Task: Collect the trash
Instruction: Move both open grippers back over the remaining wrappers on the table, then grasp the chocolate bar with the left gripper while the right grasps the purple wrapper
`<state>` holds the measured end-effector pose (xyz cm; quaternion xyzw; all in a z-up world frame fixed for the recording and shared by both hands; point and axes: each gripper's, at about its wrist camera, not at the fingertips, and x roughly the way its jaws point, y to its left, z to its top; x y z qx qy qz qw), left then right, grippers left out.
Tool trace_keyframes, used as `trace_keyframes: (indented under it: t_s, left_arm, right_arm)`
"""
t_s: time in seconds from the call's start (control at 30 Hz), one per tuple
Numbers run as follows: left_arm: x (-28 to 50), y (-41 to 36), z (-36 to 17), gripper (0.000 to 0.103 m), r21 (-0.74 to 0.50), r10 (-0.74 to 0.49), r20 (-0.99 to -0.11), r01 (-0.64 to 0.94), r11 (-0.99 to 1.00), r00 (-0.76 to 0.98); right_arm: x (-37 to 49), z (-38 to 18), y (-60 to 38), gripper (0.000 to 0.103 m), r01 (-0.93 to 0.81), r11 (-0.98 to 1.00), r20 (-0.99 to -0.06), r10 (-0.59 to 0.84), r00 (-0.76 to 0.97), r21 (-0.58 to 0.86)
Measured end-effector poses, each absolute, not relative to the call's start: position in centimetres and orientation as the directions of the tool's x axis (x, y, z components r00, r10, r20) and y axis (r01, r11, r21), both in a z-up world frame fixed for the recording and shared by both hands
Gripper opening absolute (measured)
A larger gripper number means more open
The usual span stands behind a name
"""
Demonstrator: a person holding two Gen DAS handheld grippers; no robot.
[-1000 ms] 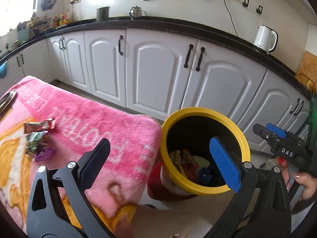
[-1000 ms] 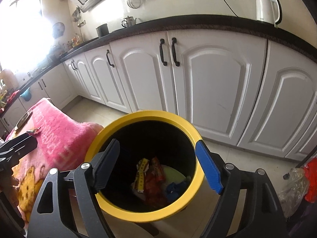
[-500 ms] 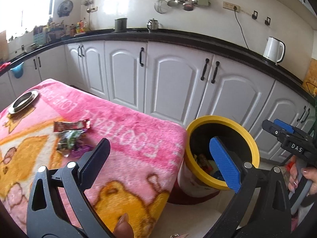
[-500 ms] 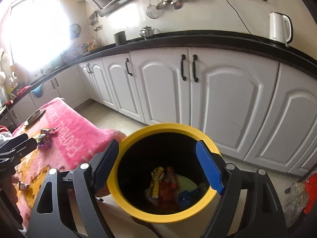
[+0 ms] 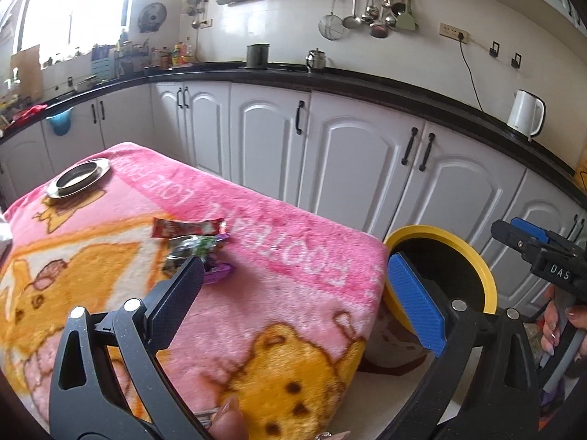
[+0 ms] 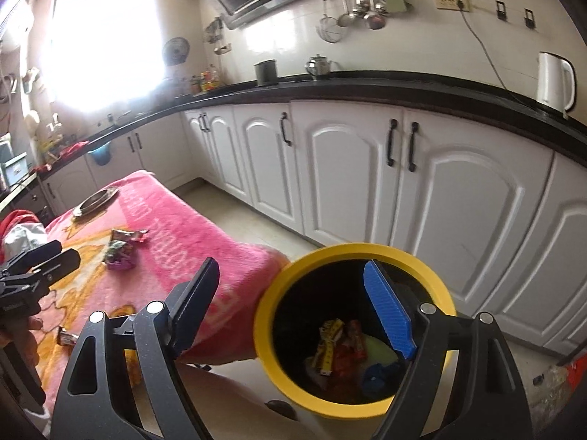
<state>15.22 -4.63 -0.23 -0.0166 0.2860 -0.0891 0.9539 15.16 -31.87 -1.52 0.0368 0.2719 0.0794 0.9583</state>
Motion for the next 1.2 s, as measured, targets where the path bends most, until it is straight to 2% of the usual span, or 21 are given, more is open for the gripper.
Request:
trace_keyframes:
  t_s: [0.57, 0.97, 1.13, 1.2]
  left_arm:
    - [13.9, 1.8, -0.7, 0.092, -0.100, -0.111, -0.547, 0.066, 0.993, 0.830]
    - [12.9, 4.2, -2.3, 0.092, -0.101, -0.139, -0.573, 0.099, 0.990, 0.808]
    - [12.5, 5.3, -3.4, 0.092, -0.124, -0.171, -0.598, 0.121, 0.985, 0.783]
    - [12.2, 5.7, -3.9, 0.089, -0.129, -0.181, -0.609, 0.129, 0.983, 0.772]
  right_arm:
    - [16.8, -0.1, -24.4, 0.079, -0.287, 0.953, -0.519, 0.295, 0.802, 0.096]
    - [19.3, -0.2, -18.9, 0.078, -0.396, 0.910, -0.549, 0.396, 0.736, 0.124]
    - [20.8, -1.1, -16.9, 0.072, -0.425, 0.895, -0.577, 0.422, 0.699, 0.139]
    - [21.5, -1.7, -15.7, 0.070, -0.441, 0.886, -0.592, 0.433, 0.679, 0.143]
